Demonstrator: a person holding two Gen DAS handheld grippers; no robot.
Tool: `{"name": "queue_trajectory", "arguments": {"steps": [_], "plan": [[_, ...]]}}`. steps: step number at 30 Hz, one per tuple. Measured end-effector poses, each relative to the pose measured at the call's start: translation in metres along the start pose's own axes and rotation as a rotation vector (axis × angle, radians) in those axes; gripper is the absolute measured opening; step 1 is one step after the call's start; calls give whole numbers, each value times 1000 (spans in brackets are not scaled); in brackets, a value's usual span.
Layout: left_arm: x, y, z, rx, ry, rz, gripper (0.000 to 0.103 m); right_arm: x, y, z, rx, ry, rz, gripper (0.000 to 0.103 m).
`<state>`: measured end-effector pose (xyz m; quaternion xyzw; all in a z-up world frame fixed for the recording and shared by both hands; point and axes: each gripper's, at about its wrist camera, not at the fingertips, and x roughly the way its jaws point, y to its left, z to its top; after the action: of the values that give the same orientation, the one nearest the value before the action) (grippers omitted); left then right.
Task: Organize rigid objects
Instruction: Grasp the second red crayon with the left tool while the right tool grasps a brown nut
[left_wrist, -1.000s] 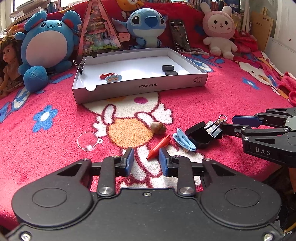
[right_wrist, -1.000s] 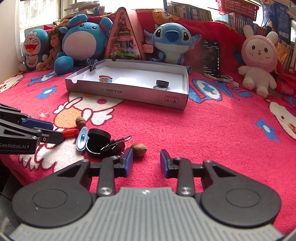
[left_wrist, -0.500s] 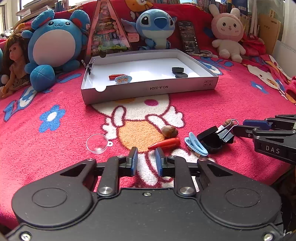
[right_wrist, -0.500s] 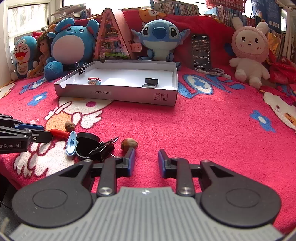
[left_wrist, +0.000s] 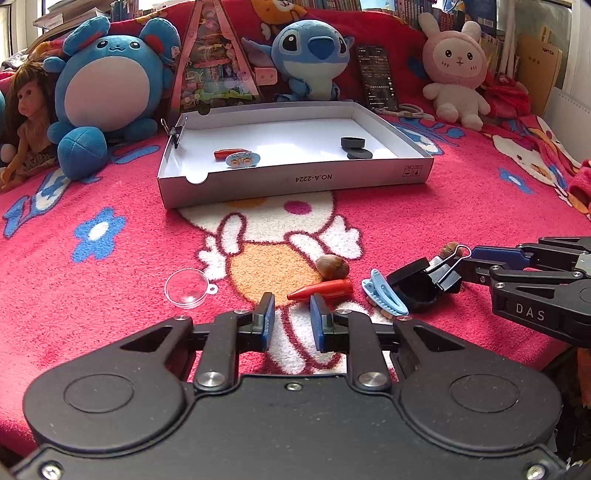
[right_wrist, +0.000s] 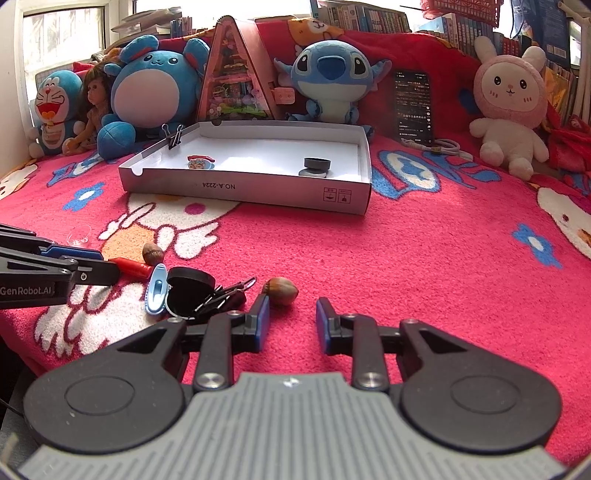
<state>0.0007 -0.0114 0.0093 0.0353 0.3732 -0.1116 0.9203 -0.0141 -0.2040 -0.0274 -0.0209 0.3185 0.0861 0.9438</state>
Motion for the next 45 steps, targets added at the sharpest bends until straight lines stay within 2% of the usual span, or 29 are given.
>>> {"name": "queue_trajectory", "arguments": {"steps": [9, 14, 16, 24, 29, 31, 34, 37, 40, 45], "plan": [[2, -9, 3, -14, -19, -17, 22, 4, 3, 2, 14, -13, 20, 39], [8, -16, 4, -50, -29, -30, 35, 5, 5, 2, 26, -22, 26, 39], [10, -19, 4, -55, -31, -31, 36, 6, 4, 2, 37, -23, 25, 39], [13, -22, 3, -43, -47, -3, 35, 5, -1, -1, 53, -38, -3, 39], [12, -12, 2, -50, -52, 49, 35, 3, -10, -3, 77, -36, -27, 39], [11, -9, 1, -56, -49, 52, 35, 1, -12, -4, 81, -42, -55, 49], [11, -7, -1, -52, -49, 59, 35, 0, -12, -5, 67, -61, -101, 54], [10, -8, -1, -61, -50, 59, 36, -2, -13, -6, 71, -73, -111, 55], [8, -9, -2, -60, -54, 53, 42, -3, -13, -6, 71, -77, -107, 57], [4, -1, -5, -46, -48, 87, 43, -4, -14, -8, 84, -73, -103, 58]]}}
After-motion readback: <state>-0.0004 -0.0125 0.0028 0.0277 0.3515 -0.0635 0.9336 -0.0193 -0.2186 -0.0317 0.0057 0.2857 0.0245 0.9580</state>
